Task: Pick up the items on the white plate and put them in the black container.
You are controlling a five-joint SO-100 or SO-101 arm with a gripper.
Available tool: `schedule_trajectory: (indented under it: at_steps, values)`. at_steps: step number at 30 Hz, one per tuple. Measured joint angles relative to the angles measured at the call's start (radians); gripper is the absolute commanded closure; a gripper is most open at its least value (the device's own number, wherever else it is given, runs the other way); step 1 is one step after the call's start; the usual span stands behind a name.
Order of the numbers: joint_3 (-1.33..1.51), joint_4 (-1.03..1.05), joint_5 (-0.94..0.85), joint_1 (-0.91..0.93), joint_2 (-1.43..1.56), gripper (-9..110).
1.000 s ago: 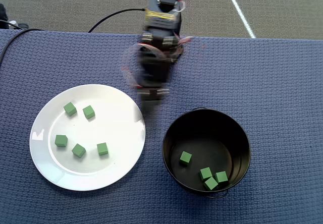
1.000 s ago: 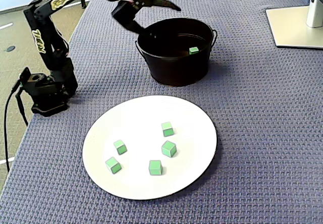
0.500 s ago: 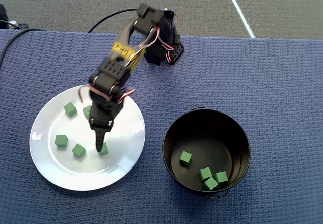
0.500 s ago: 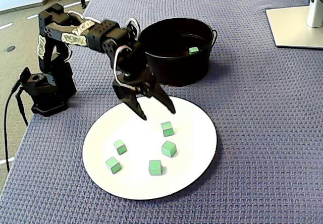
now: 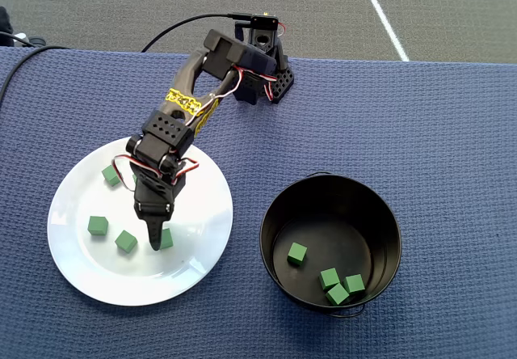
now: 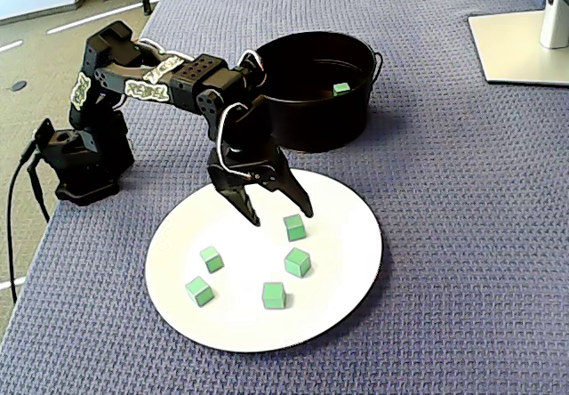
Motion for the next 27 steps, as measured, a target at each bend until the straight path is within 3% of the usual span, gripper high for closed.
schedule_trajectory:
  at_steps: [8,19,27]
  values:
    - [-0.192,0.084,-0.014,0.012,-0.152,75]
    - [-0.221,0.075,-0.015,0.002,-0.178,79]
    - [-0.181,0.038,-0.015,-0.023,-0.178,95]
